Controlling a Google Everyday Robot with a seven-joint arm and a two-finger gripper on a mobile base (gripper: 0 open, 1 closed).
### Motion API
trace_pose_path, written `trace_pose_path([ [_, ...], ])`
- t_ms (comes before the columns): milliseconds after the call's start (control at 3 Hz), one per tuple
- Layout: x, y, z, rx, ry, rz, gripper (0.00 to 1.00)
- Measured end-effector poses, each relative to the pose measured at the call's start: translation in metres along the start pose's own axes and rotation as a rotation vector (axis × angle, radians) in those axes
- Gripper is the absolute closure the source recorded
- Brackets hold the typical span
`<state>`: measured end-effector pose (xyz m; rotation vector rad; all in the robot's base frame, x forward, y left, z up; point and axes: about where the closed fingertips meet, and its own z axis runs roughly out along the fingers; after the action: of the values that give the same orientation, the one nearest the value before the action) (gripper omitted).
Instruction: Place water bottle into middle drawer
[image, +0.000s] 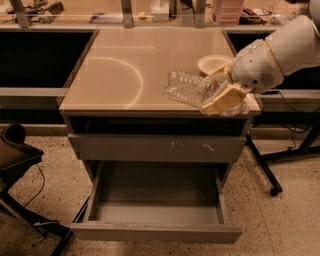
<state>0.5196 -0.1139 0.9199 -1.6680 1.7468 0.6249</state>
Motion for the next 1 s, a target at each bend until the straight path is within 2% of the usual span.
trace_pose_path([
  [333, 0.014, 0.001, 0.016, 0.042, 0.022, -0.003, 1.0],
  [667, 0.059, 0.018, 0.044, 0.108, 0.004, 0.004, 1.0],
  [1000, 0.148, 0.031, 0.072, 0.185, -0.03, 0.091, 1.0],
])
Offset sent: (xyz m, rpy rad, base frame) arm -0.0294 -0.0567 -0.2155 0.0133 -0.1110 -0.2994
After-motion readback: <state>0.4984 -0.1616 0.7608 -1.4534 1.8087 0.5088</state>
